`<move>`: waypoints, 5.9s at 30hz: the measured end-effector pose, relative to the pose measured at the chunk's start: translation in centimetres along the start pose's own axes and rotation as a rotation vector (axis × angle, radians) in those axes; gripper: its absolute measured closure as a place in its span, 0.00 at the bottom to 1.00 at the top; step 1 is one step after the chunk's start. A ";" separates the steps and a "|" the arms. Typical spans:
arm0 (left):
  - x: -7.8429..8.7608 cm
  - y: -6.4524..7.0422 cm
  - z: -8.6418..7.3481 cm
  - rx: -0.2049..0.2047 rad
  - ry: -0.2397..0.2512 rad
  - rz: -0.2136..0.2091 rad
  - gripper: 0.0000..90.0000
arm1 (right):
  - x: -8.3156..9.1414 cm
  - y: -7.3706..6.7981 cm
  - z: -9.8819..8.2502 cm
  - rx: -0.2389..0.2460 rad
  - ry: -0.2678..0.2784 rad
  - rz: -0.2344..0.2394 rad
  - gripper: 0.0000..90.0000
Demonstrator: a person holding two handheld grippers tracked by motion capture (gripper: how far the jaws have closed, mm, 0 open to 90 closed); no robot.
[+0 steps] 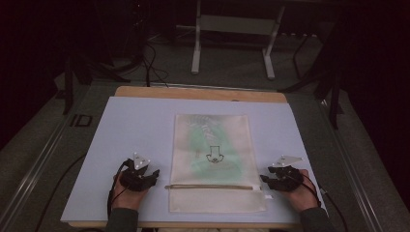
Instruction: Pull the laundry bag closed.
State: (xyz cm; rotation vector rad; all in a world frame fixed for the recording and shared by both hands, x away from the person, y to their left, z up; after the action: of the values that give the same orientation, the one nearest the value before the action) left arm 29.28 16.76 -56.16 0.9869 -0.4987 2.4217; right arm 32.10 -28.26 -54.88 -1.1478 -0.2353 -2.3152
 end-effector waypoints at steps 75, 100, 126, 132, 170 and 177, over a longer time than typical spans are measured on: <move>0.2 0.3 0.2 -0.040 0.026 -0.050 0.62 | -1.7 -10.2 4.8 0.375 -0.141 0.199 0.57; 0.2 0.4 0.2 -0.047 0.021 -0.047 0.62 | -2.3 -13.2 6.0 0.444 -0.140 0.249 0.56; 0.3 0.5 0.3 -0.056 0.024 -0.049 0.62 | -3.5 -15.9 6.6 0.485 -0.139 0.315 0.57; 0.3 0.5 0.3 -0.054 0.025 -0.048 0.62 | -3.6 -16.4 6.9 0.491 -0.138 0.320 0.57; 0.2 0.7 0.3 -0.069 0.016 -0.046 0.62 | -5.3 -19.6 7.9 0.529 -0.140 0.370 0.56; 0.2 0.7 0.3 -0.070 0.016 -0.046 0.62 | -5.7 -20.0 7.9 0.535 -0.146 0.377 0.56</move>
State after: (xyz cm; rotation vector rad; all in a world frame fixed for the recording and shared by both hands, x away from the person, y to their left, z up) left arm 28.93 16.10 -55.89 0.9380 -0.5454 2.3527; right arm 29.51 -6.25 -52.79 -0.9803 -0.5959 -1.6973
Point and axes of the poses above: each handheld gripper's, and its own axes: x roughly backward along the jaws, z roughly out of its top, y roughly to its right, the point moved 4 cm from there along -x, roughly forward along the jaws, and after that the axes turned 13 degrees about -x, right-handed, at the moved point
